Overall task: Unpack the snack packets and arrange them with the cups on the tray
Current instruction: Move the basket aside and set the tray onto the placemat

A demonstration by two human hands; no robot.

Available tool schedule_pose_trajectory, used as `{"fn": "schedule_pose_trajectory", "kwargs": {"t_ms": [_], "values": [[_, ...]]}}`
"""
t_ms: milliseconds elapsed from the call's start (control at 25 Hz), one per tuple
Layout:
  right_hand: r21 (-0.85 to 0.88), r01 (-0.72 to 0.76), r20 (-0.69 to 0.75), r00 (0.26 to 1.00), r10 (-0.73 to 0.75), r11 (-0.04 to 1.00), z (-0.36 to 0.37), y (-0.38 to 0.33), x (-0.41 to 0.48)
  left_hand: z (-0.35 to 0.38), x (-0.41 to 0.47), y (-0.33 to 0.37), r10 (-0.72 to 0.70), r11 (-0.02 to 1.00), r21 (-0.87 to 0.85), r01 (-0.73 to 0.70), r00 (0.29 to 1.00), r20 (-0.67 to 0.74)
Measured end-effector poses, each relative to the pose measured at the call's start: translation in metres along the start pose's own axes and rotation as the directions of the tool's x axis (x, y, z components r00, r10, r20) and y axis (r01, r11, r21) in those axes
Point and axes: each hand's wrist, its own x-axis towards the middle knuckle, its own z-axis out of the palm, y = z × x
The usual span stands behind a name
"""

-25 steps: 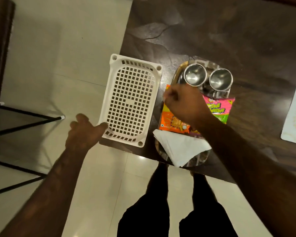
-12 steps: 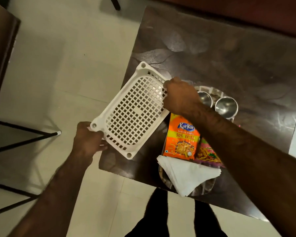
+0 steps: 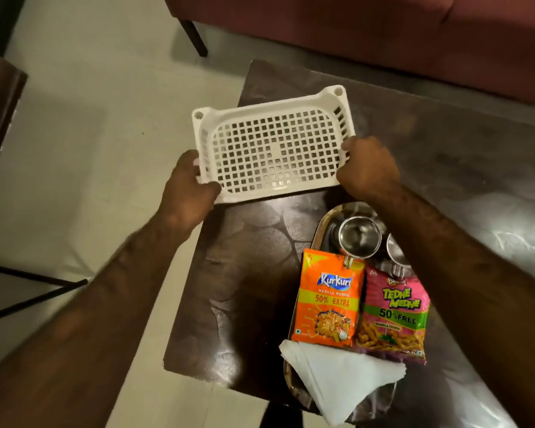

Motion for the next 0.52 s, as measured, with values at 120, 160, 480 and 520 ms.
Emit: {"fn": "schedule_pose_trajectory", "kwargs": {"t_ms": [120, 160, 480, 520], "values": [[0.065, -0.043, -0.022, 0.999, 0.045, 0.997, -0.008, 0.007, 0.011, 0.010, 0.032, 0.024, 0.084, 0.994, 0.073, -0.084, 0.996, 0.004], [0.078, -0.060, -0.026, 0.998, 0.062, 0.995, -0.010, 0.009, 0.014, 0.014, 0.040, 0.031, 0.117, 0.986, 0.116, -0.119, 0.993, 0.021], [0.195, -0.147, -0.060, 0.985, 0.161, 0.970, -0.022, 0.028, 0.024, 0.043, 0.080, 0.071, 0.251, 0.923, 0.269, -0.273, 0.961, 0.114], [0.204, -0.145, -0.057, 0.985, 0.160, 0.968, -0.022, 0.028, 0.023, 0.045, 0.083, 0.074, 0.251, 0.921, 0.277, -0.273, 0.961, 0.115]]}}
